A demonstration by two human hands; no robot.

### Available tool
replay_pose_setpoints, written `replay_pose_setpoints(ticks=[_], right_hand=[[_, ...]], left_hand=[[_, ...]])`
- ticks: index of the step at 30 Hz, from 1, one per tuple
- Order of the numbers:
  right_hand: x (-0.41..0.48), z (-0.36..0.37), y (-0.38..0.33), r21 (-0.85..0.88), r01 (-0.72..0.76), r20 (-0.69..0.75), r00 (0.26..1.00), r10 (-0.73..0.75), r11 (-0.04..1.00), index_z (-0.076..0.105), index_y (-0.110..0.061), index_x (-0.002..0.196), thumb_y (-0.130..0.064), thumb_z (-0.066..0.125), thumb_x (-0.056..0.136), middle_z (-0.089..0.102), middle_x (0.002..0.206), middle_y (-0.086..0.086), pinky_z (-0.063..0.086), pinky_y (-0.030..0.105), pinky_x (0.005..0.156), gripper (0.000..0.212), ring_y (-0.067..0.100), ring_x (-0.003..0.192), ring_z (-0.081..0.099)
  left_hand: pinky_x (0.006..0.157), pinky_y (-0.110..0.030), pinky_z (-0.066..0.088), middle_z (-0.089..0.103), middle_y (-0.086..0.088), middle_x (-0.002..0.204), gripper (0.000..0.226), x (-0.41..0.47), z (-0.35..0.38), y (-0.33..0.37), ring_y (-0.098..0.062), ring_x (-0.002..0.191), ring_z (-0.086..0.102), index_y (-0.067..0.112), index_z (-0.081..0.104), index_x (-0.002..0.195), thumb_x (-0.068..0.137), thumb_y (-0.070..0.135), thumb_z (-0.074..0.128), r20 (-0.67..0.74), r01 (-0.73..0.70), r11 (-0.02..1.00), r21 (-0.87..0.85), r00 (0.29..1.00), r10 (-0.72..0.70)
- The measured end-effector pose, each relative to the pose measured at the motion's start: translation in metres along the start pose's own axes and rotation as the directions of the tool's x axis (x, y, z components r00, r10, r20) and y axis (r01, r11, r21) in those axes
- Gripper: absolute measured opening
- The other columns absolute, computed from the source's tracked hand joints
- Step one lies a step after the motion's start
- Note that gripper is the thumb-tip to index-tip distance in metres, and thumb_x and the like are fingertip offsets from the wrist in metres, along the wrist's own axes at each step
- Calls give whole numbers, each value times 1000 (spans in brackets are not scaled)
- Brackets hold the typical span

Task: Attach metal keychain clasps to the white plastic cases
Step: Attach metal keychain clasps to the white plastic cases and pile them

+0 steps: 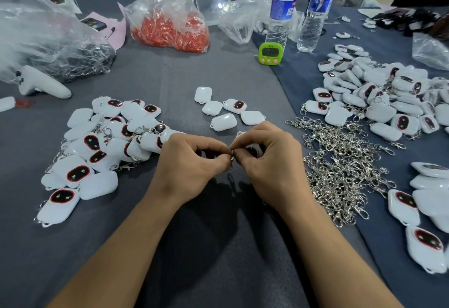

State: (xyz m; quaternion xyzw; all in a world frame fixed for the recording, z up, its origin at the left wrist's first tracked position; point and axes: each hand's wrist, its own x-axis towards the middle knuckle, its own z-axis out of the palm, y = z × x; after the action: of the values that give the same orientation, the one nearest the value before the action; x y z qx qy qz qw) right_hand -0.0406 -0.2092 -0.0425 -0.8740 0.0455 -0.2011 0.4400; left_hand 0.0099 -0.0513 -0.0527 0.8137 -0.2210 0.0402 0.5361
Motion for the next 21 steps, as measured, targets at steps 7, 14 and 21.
replay_pose_setpoints(ticks=[7,14,21], right_hand=[[-1,1,-2,16,75,11,997,-75,997,78,-25,76,-4,81,76,66,87,-13,42,10,73,21,2,86,63],[1,6,-1,185,-95,-11,995,99,978,79,-31,99,-14,75,89,70,86,-12,52,24,78,20,7,78,64],[6,1,10,116,-239,12,971,239,964,60,-33,93,-32,83,80,69,70,-11,44,26,60,26,4,56,55]], left_hand=[[49,-18,38,60,12,50,13,1,3,-1,-3,48,47,31,77,66,58,35,68,23,114,989,-97,993,-112],[59,-18,44,63,13,57,4,-4,-1,6,-5,58,55,27,72,64,66,29,69,-269,33,972,232,963,32],[71,-36,41,60,1,60,14,0,4,-2,-24,68,50,18,67,62,70,16,79,79,-249,704,665,961,266]])
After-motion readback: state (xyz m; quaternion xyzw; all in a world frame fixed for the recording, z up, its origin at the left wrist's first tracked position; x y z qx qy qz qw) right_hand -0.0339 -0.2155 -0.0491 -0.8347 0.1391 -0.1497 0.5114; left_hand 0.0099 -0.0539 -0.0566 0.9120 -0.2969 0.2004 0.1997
